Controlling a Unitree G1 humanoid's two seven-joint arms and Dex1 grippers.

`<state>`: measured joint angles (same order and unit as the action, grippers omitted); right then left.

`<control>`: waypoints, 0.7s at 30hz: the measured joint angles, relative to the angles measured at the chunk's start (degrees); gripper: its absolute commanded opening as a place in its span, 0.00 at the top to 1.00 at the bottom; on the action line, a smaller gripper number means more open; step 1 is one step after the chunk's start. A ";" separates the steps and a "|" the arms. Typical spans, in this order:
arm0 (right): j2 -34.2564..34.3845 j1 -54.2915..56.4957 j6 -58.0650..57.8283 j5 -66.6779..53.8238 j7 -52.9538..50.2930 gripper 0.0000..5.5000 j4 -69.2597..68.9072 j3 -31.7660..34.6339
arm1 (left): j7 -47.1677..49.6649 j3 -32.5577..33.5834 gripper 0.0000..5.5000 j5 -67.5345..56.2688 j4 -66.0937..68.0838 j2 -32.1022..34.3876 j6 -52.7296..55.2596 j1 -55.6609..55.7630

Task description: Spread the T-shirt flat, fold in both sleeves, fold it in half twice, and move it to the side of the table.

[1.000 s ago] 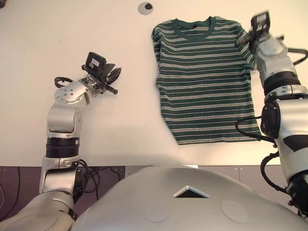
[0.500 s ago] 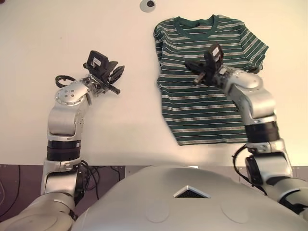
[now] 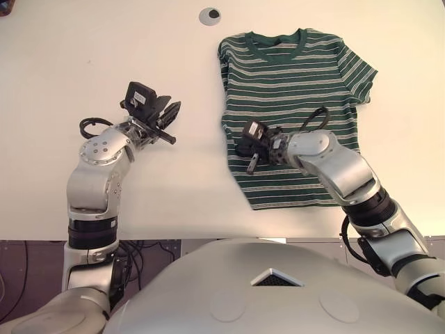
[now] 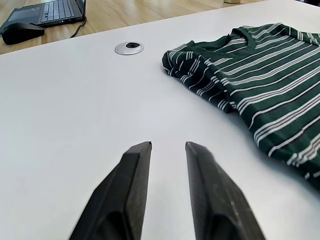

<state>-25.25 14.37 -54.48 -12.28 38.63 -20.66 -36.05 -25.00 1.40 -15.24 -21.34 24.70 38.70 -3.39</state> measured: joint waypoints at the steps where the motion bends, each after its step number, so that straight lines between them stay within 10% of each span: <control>1: 0.04 -0.05 -0.16 -1.21 1.15 1.00 -0.37 -0.70 | 0.08 -0.01 0.78 -0.07 -0.26 -0.04 0.17 -0.45; 10: 8.90 -1.68 -0.91 -3.49 -3.02 1.00 1.87 0.70 | -2.51 -2.40 0.78 0.60 4.16 0.79 -0.31 -0.68; 21: 0.78 0.41 -4.72 -8.45 0.16 1.00 -4.90 13.68 | -14.72 -6.32 0.78 2.94 36.22 0.15 -16.50 22.72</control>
<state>-24.46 14.78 -59.20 -20.73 38.78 -25.56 -22.37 -39.71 -4.93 -12.30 14.88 24.86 22.20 19.33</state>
